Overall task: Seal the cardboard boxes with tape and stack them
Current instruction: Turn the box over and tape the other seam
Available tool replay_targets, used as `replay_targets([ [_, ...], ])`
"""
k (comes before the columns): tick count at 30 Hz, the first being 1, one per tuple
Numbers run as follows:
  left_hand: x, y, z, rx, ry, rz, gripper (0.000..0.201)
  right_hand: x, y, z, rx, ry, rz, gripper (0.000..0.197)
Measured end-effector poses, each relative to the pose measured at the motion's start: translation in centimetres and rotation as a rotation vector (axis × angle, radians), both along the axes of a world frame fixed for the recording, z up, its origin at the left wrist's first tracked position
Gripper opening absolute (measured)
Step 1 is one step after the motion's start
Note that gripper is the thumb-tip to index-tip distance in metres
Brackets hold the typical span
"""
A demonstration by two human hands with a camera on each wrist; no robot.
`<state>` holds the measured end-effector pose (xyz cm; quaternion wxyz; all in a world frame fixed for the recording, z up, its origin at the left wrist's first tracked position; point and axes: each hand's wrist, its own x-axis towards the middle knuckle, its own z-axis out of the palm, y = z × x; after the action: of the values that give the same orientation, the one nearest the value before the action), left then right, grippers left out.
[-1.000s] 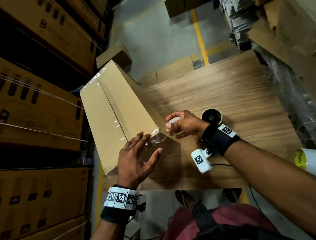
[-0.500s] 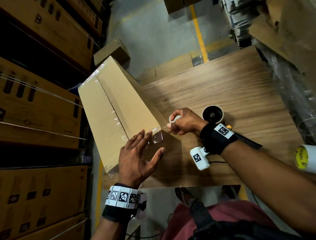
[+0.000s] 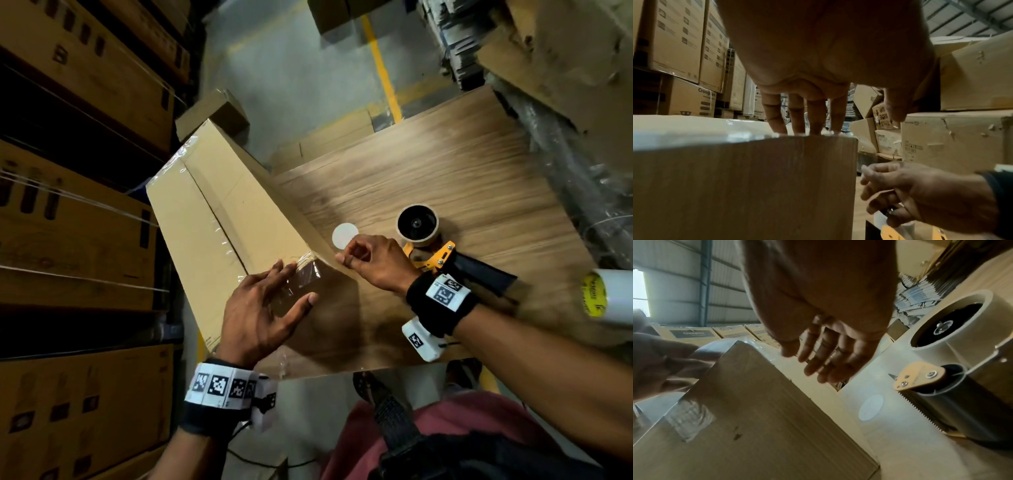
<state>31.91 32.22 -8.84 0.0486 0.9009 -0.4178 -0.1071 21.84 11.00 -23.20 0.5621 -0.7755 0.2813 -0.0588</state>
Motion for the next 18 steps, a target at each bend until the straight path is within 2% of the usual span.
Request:
replay_targets([
  [2,1.4,0.0,1.1,0.032,0.04,-0.065,0.072,-0.3,0.9,0.2,0.054,-0.233,-0.044,0.012],
  [5,3.3,0.1,2.1,0.08,0.064,-0.209,0.061,0.0,2.3,0.9,0.081,-0.436,-0.045,0.024],
  [8,4.9,0.3,2.2,0.108,0.061,-0.347,0.055,0.5,4.1,0.4,0.038,-0.478,-0.096,0.028],
  [12,6.8,0.8,1.8,0.143,0.059,-0.471,0.058,1.1,6.7,-0.5,-0.045,-0.526,-0.278,0.035],
  [18,10.2,0.3,1.3,0.136,0.13,-0.553,0.08,3.8,6.0,-0.3,-0.162,-0.43,-0.505,0.014],
])
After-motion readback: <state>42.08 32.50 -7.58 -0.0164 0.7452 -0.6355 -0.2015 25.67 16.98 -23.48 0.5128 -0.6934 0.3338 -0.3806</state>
